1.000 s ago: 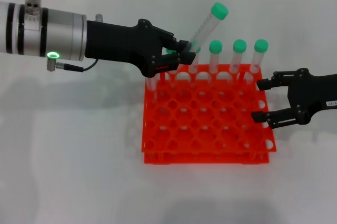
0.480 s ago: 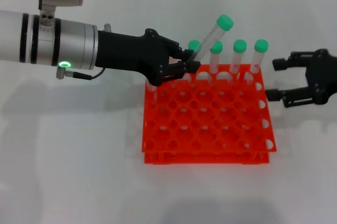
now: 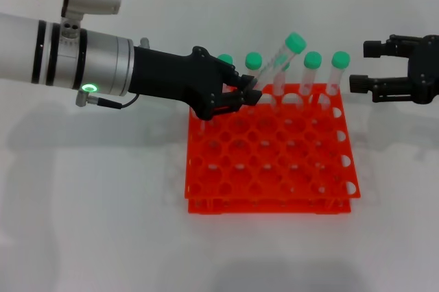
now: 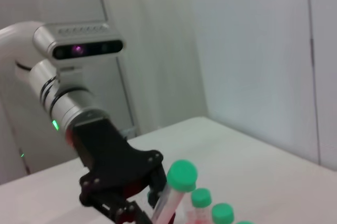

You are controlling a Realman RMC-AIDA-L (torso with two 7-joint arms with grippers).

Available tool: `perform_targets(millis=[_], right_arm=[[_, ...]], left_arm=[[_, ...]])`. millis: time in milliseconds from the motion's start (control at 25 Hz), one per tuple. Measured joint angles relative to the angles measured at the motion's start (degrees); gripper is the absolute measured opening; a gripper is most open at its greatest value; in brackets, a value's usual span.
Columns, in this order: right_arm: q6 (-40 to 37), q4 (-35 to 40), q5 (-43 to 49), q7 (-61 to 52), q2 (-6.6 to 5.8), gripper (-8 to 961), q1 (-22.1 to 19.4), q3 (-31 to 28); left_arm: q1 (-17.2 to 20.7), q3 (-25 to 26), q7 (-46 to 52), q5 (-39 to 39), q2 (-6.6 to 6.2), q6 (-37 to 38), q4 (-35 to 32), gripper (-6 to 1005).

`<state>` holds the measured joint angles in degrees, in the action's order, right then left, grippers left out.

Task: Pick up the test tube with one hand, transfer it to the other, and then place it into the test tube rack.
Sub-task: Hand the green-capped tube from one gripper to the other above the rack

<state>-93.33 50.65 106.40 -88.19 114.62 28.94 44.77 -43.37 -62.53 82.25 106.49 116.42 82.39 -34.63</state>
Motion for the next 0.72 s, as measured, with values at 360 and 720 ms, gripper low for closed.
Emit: perform_targets(millis=[360,720], right_arm=[[1.5,-11.8,-8.6,8.3,0.34,799,-0.2,-0.2],[1.5,-23.6,-16.3,19.1,0.70,796,1.0,0.5]], left_arm=[[-0.2,0.1,0.2,0.9,0.11,-0.2,-0.5,227],[-0.8,-0.2,-0.2,0.9,0.18,-1.9,-0.6,231]])
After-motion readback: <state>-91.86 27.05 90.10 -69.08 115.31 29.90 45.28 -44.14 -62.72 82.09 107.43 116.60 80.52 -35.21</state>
